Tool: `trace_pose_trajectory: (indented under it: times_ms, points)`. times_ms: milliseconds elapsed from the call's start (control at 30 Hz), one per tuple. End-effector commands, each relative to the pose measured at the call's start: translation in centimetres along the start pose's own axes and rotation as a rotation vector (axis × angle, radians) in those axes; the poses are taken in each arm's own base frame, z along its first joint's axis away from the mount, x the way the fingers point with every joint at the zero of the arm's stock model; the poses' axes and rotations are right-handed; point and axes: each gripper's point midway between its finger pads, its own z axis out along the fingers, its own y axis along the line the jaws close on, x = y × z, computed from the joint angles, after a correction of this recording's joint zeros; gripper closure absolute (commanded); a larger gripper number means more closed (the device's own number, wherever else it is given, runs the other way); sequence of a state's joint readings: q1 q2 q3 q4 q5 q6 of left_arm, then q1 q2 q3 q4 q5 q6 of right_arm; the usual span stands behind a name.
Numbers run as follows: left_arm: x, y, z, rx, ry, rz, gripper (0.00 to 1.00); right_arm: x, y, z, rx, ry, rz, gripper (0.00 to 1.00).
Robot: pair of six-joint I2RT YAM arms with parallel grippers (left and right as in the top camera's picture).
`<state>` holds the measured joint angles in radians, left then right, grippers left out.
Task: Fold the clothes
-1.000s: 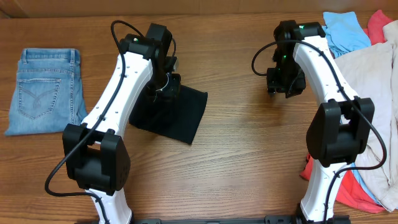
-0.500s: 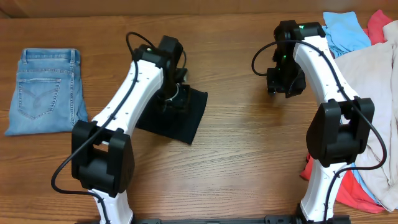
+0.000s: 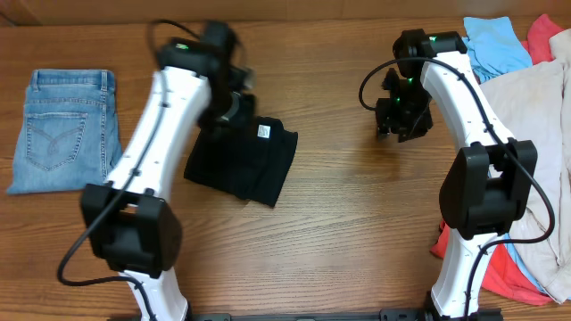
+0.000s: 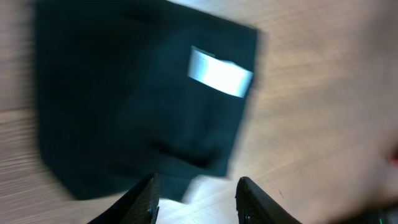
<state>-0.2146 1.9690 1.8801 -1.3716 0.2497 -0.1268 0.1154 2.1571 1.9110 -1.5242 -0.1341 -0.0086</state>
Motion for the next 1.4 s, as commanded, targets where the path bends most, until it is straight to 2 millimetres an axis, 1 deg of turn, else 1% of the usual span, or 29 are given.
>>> trace_pose_trajectory:
  times_ms: [0, 67, 133, 233, 333, 400, 467, 567, 733, 867, 1000, 1100, 1167, 1200, 1233, 1300, 1367]
  points:
    - [-1.5, 5.2, -1.6, -0.072, -0.077, -0.143, 0.56, -0.3, 6.6, -2.6, -0.283, -0.086, -0.195, 0.44]
    - [-1.5, 6.4, -0.9, -0.074, -0.066, -0.171, 0.56, -0.6, 9.3, -3.1, -0.388, -0.113, -0.243, 0.41]
    - [-1.1, 7.2, -0.3, -0.081, -0.042, -0.19, 0.56, -0.7, 11.9, -3.5, -0.461, -0.136, -0.292, 0.39]
    - [-0.3, 8.1, 0.8, -0.111, -0.004, -0.201, 0.55, -0.6, 15.2, -3.5, -0.502, -0.156, -0.356, 0.37]
    - [0.2, 9.0, 1.0, -0.162, 0.012, -0.205, 0.55, -0.3, 18.4, -2.8, -0.506, -0.161, -0.393, 0.34]
    - [0.3, 9.5, 0.9, -0.193, 0.014, -0.207, 0.55, -0.1, 20.4, -1.9, -0.498, -0.157, -0.406, 0.33]
    - [0.4, 9.9, 0.8, -0.218, 0.016, -0.217, 0.55, -0.2, 21.6, -0.8, -0.474, -0.152, -0.387, 0.34]
    - [0.7, 10.0, 0.8, -0.226, 0.028, -0.219, 0.55, -0.6, 22.8, 0.5, -0.435, -0.161, -0.362, 0.34]
    - [0.8, 10.0, 0.8, -0.226, 0.031, -0.218, 0.55, -0.9, 24.5, 2.3, -0.429, -0.163, -0.373, 0.35]
    - [0.8, 10.0, 0.8, -0.226, 0.031, -0.218, 0.55, -1.3, 24.2, 4.3, -0.366, -0.149, -0.341, 0.35]
    - [0.8, 10.0, 0.8, -0.226, 0.03, -0.218, 0.55, -1.3, 24.5, 5.5, -0.367, -0.133, -0.345, 0.36]
    - [0.8, 10.0, 0.8, -0.226, 0.03, -0.218, 0.53, -1.0, 25.5, 6.0, -0.393, -0.123, -0.363, 0.42]
    - [0.8, 10.0, 0.8, -0.226, 0.03, -0.218, 0.51, -0.8, 26.0, 6.2, -0.405, -0.118, -0.374, 0.54]
    - [0.8, 10.0, 0.8, -0.226, 0.03, -0.218, 0.51, -0.6, 26.2, 6.2, -0.407, -0.114, -0.38, 0.78]
    - [0.8, 10.0, 0.8, -0.226, 0.031, -0.218, 0.51, -0.4, 26.3, 6.3, -0.409, -0.107, -0.382, 0.96]
    - [0.8, 10.0, 0.8, -0.227, 0.03, -0.218, 0.49, 0.6, 26.9, 6.0, -0.453, -0.072, -0.405, 0.96]
    - [0.8, 10.0, 0.8, -0.226, 0.03, -0.218, 0.49, 2.1, 27.2, 5.2, -0.507, -0.014, -0.41, 0.96]
